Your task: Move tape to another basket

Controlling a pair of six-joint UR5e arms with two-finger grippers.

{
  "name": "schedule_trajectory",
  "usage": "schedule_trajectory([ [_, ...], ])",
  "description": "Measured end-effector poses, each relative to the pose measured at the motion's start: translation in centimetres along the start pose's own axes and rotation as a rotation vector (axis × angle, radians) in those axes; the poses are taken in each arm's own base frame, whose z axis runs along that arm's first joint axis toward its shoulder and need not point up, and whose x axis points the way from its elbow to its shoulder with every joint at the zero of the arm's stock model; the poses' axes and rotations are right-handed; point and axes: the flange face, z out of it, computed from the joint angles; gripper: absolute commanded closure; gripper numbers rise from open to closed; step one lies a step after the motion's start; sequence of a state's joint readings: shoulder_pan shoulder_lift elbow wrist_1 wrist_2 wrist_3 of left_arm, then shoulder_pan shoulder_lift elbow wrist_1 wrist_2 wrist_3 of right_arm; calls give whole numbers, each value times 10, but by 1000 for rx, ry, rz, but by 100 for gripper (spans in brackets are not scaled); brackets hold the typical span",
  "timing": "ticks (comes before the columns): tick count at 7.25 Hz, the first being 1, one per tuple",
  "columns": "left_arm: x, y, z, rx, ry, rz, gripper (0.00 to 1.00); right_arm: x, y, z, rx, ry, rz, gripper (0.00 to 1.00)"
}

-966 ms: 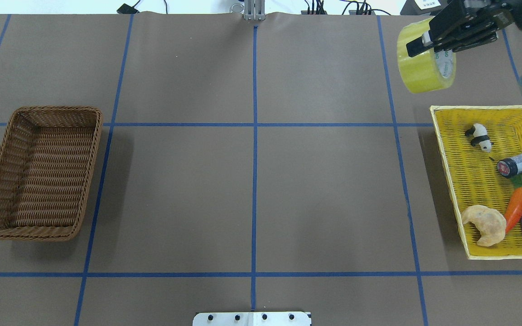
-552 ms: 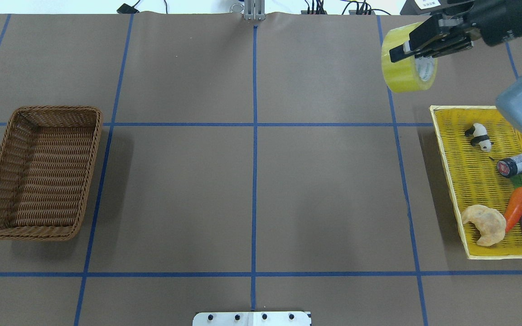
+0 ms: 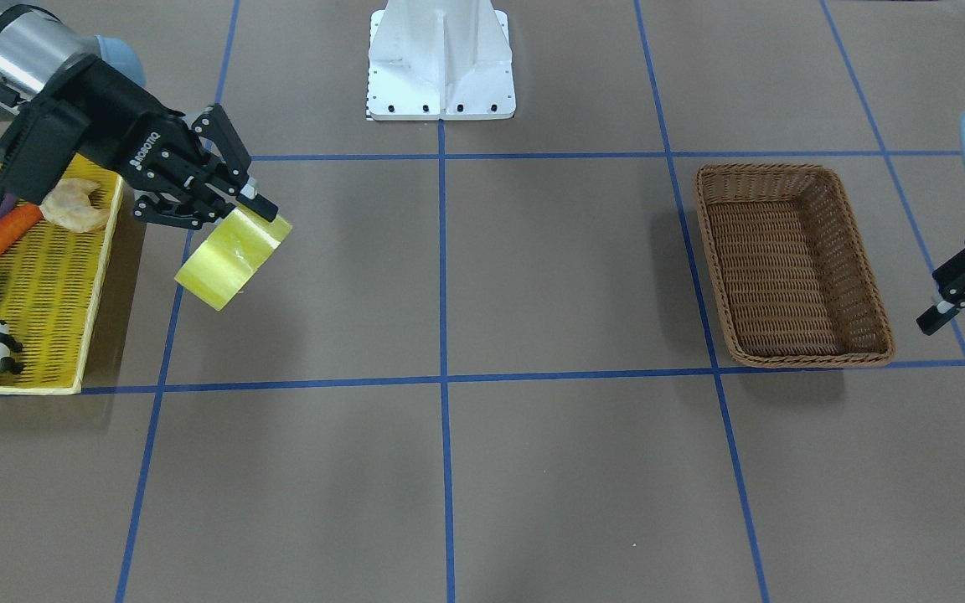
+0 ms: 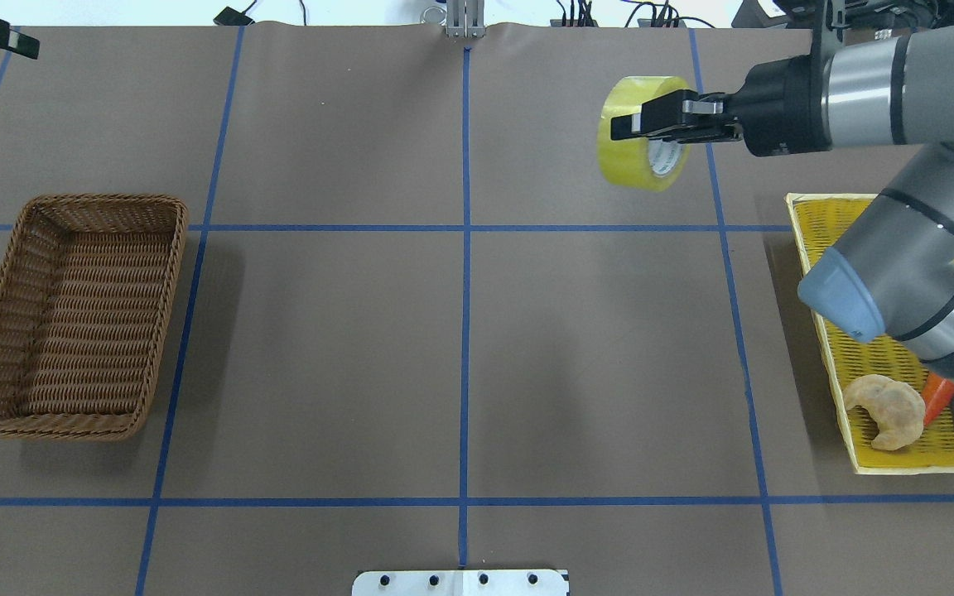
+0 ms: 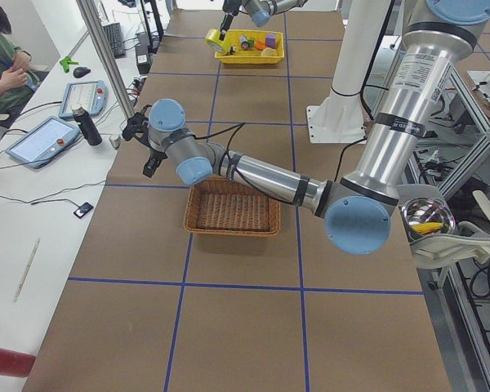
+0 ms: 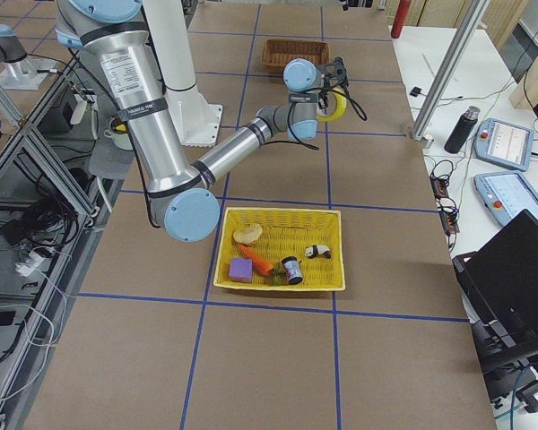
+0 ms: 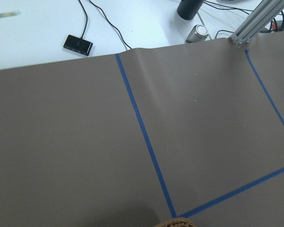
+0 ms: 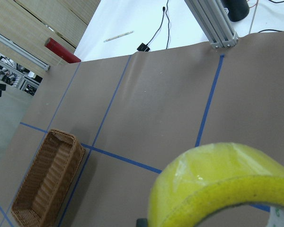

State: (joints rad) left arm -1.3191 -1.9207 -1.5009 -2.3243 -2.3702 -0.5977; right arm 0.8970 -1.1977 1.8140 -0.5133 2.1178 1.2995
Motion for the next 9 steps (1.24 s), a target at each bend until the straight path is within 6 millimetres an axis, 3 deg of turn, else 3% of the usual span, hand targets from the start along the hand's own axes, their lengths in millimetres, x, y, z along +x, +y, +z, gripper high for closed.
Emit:
schedule_trajectory([
  [3, 57, 6, 47, 73, 165, -275, 2, -26, 26, 15, 87, -152, 125, 100],
  [6, 176, 2, 90, -57, 338, -649, 2, -49, 33, 6, 86, -297, 247, 100],
  [9, 272, -7, 80, -171, 493, -892, 3, -74, 58, 10, 96, -458, 289, 100],
])
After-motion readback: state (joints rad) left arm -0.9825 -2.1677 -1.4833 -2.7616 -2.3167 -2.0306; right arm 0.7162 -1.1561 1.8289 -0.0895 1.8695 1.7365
